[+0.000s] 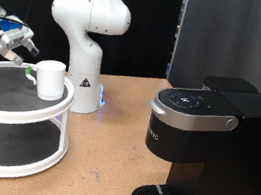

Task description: Make a cup of coffee with the keurig machine

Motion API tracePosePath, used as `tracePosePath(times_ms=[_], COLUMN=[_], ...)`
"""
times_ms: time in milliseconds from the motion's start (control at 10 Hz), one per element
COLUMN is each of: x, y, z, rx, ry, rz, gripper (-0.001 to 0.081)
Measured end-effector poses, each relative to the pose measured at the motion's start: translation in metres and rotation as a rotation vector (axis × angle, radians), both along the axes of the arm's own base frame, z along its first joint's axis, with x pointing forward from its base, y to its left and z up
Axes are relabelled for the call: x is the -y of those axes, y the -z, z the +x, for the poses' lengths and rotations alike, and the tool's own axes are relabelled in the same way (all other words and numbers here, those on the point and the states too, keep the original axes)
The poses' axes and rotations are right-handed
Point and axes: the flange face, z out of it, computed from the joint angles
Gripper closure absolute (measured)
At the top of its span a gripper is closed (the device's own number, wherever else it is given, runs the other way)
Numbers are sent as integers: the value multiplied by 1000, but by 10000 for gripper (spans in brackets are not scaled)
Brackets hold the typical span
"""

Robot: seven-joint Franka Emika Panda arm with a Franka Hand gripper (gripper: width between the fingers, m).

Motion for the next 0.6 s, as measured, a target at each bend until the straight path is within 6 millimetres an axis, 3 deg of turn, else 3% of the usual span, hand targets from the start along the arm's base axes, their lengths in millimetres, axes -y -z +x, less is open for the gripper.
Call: tracePosePath(times_ms=[600], x=[-18], y=[33], z=[13], rx=[-41], ry=[15], rz=[26], gripper=[6])
